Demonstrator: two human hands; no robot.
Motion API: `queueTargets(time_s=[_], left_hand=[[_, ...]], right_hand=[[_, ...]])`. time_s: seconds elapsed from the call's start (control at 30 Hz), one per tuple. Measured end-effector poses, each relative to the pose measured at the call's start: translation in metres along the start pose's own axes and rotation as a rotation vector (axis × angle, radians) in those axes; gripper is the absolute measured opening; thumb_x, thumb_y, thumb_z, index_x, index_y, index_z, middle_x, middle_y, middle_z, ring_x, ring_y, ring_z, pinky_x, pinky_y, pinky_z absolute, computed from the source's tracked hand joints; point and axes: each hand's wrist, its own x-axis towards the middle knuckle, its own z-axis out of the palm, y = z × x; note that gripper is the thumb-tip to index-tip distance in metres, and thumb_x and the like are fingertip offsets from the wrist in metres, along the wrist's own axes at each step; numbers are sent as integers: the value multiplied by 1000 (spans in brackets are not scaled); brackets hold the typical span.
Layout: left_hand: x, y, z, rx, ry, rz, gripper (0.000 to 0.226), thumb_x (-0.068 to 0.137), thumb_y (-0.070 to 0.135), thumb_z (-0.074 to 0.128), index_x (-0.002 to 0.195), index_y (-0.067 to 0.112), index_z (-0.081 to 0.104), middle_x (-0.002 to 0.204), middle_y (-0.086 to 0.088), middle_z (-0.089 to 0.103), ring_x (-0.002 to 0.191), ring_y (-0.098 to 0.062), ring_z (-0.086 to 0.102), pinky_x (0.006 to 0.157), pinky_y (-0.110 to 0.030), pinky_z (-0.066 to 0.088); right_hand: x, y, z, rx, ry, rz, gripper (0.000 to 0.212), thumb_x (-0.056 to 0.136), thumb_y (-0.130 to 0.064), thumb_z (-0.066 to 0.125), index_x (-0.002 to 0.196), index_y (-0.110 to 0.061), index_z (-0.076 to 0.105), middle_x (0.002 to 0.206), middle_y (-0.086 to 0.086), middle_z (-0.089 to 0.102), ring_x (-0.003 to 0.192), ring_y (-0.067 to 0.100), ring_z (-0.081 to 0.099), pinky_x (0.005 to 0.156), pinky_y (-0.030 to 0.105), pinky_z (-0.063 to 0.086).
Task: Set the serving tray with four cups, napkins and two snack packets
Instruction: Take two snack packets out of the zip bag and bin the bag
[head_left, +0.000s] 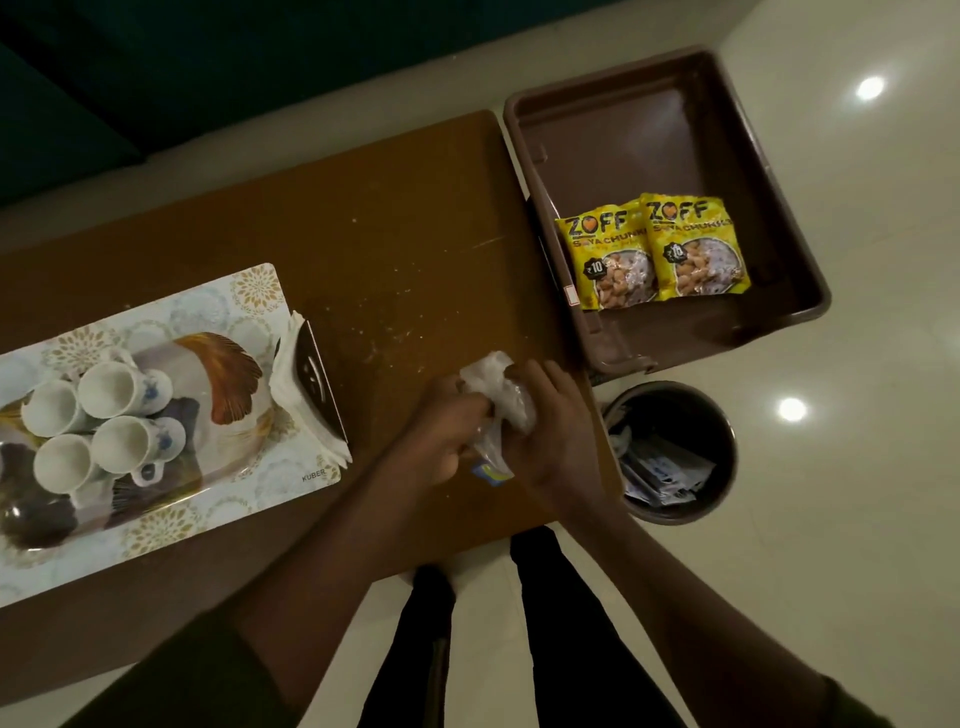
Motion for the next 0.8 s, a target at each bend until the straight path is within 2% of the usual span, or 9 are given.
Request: queueTargets(time_s=[0.07,0.13,0.23,0.3,0.37,0.5,0.6,0.7,0.8], left_hand=[[-1,0,6,-56,-132,-55,28,92,4,49,115,12,63,93,-6,72,84,-21,67,63,-31,54],[-4,3,10,-106,-224,-87,20,93,3,47,98,10,65,74,-3,73,68,-15,69,54,-27,53],[-10,8,19,-196,-414,-132,15,93,13,52,94,8,65,76,-7,71,60,-14,65,43,-21,44],[-7,7,27,-188,-583,-129,25,89,20,55,106,7,67,100,-19,69,84,-26,64,66,-36,51],[-2,3,43,-43,-668,-135,36,90,27,56,118,7,64,122,-23,65,108,-33,61,101,-47,45],[-4,-7,93,283,-611,-32,24,97,32,51,114,20,63,116,-7,70,109,-21,64,104,-40,45],[2,-13,116,368,-539,2,22,98,30,51,115,20,60,108,-4,69,96,-15,65,93,-33,49],[6,-13,117,322,-531,3,25,98,29,51,117,15,60,102,-8,70,91,-19,67,85,-31,51],[9,-15,111,300,-532,-1,28,98,27,51,118,10,60,101,-14,71,94,-26,68,87,-37,53]], right_hand=[[-7,7,-9,175,3,37,28,75,-21,57,101,-9,58,91,0,55,78,13,48,63,22,34],[-14,10,-19,303,11,56,24,82,-27,60,102,-15,54,91,-2,56,79,9,53,64,19,39],[-30,23,-32,309,-65,142,56,73,-49,76,116,-30,46,105,-3,58,95,10,60,73,20,48],[-44,41,-43,273,-99,226,69,67,-43,82,122,-33,42,114,-8,55,100,6,57,76,12,46],[-59,62,-57,217,-79,255,62,74,-24,80,125,-24,46,115,-11,55,98,1,55,75,5,42],[-84,100,-85,93,57,261,39,78,-3,74,113,-15,61,105,-7,61,93,-1,56,76,5,44],[-94,137,-100,23,162,474,44,80,2,69,121,-13,61,112,1,67,96,13,61,73,16,47],[-97,176,-101,-45,180,610,44,85,-10,67,125,-19,54,113,0,67,97,20,64,67,15,43],[-88,209,-87,-55,150,694,59,80,-31,75,130,-22,45,122,2,62,106,23,61,74,29,47]])
